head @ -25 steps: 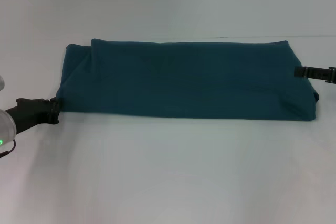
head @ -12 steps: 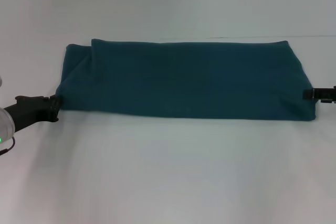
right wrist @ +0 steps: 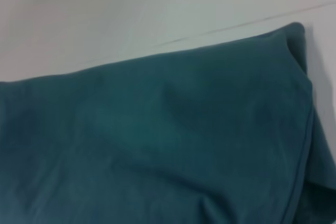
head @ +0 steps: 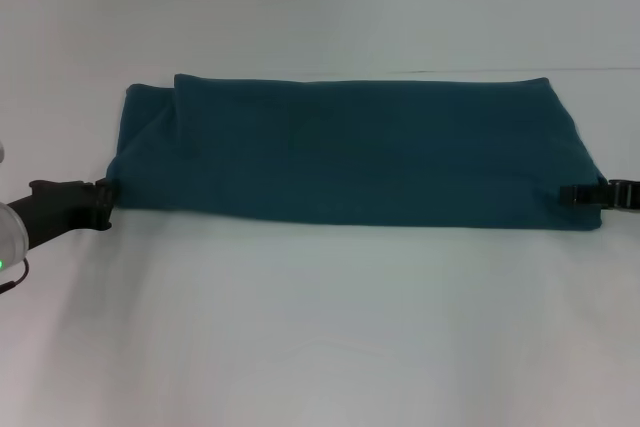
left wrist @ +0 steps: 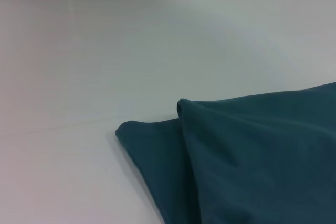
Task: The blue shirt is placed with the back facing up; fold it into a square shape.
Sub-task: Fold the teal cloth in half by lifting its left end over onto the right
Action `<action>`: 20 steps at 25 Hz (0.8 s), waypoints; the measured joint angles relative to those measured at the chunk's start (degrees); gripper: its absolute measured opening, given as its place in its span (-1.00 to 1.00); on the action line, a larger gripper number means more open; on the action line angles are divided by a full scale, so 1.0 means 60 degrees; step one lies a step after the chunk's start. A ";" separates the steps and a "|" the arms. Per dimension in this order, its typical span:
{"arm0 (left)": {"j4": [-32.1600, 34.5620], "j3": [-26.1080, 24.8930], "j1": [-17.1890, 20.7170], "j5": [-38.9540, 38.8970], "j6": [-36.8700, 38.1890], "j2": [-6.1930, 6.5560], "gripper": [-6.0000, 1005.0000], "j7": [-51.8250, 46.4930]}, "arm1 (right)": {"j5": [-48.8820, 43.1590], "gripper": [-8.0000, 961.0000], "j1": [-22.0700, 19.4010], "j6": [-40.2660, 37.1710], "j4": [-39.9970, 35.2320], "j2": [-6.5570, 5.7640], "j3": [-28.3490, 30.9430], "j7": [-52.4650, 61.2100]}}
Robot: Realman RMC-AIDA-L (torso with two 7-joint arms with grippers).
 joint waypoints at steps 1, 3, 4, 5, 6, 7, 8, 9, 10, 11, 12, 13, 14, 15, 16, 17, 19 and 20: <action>0.0000 0.0000 0.0000 0.0000 -0.0003 0.0004 -0.96 0.0000 | -0.0008 0.52 0.0037 0.0096 0.0078 0.0009 -0.0051 -0.0001; 0.0001 0.0002 -0.0003 0.0000 -0.0004 0.0011 -0.95 0.0001 | -0.0016 0.52 0.0097 0.0240 0.0173 0.0016 -0.0114 -0.0002; 0.0001 0.0005 -0.0009 0.0000 -0.0006 0.0013 -0.95 0.0000 | -0.0017 0.48 0.0113 0.0243 0.0177 0.0020 -0.0122 -0.0002; 0.0001 0.0008 -0.0013 0.0000 -0.0007 0.0014 -0.95 0.0000 | -0.0015 0.43 0.0125 0.0250 0.0176 0.0020 -0.0127 -0.0002; 0.0001 0.0010 -0.0018 0.0000 -0.0009 0.0014 -0.94 -0.0002 | -0.0008 0.39 0.0127 0.0247 0.0165 0.0020 -0.0124 -0.0003; 0.0000 0.0012 -0.0020 0.0000 -0.0009 0.0014 -0.94 -0.0002 | 0.0007 0.34 0.0127 0.0248 0.0148 0.0020 -0.0121 -0.0004; 0.0000 0.0012 -0.0020 0.0000 -0.0010 0.0014 -0.94 -0.0002 | 0.0015 0.30 0.0125 0.0250 0.0140 0.0020 -0.0120 -0.0006; 0.0000 0.0015 -0.0018 0.0000 -0.0010 0.0014 -0.93 -0.0002 | 0.0015 0.26 0.0122 0.0258 0.0144 0.0020 -0.0119 -0.0009; 0.0002 0.0015 -0.0009 0.0000 -0.0010 0.0015 -0.93 -0.0002 | 0.0013 0.21 0.0121 0.0270 0.0154 0.0020 -0.0119 -0.0013; 0.0005 0.0016 0.0002 0.0000 -0.0009 0.0015 -0.93 -0.0002 | 0.0007 0.17 0.0123 0.0270 0.0162 0.0020 -0.0122 -0.0022; 0.0009 0.0015 0.0027 0.0000 -0.0009 0.0014 -0.92 -0.0002 | 0.0006 0.09 0.0122 0.0269 0.0163 0.0020 -0.0123 -0.0045; 0.0012 0.0016 0.0047 0.0000 -0.0008 0.0011 -0.92 -0.0002 | 0.0009 0.00 0.0117 0.0248 0.0159 0.0019 -0.0125 -0.0077; 0.0014 0.0015 0.0061 0.0000 -0.0005 0.0009 -0.92 -0.0003 | 0.0017 -0.08 0.0099 0.0209 0.0144 0.0019 -0.0126 -0.0113; 0.0018 0.0011 0.0080 0.0000 -0.0002 0.0008 -0.91 -0.0007 | 0.0030 -0.16 0.0083 0.0176 0.0131 0.0019 -0.0126 -0.0141; 0.0022 0.0001 0.0091 0.0000 0.0003 0.0007 -0.91 -0.0010 | 0.0040 -0.24 0.0069 0.0140 0.0124 0.0019 -0.0126 -0.0161; 0.0025 -0.0011 0.0103 0.0000 0.0006 0.0006 -0.91 -0.0011 | 0.0041 -0.33 0.0049 0.0123 0.0116 0.0019 -0.0124 -0.0170; 0.0029 -0.0028 0.0132 0.0000 0.0015 0.0004 -0.90 -0.0013 | 0.0041 -0.49 0.0009 0.0097 0.0114 0.0019 -0.0099 -0.0223; 0.0029 -0.0030 0.0143 0.0000 0.0019 0.0003 -0.90 -0.0013 | 0.0042 -0.57 -0.0008 0.0098 0.0122 0.0019 -0.0082 -0.0254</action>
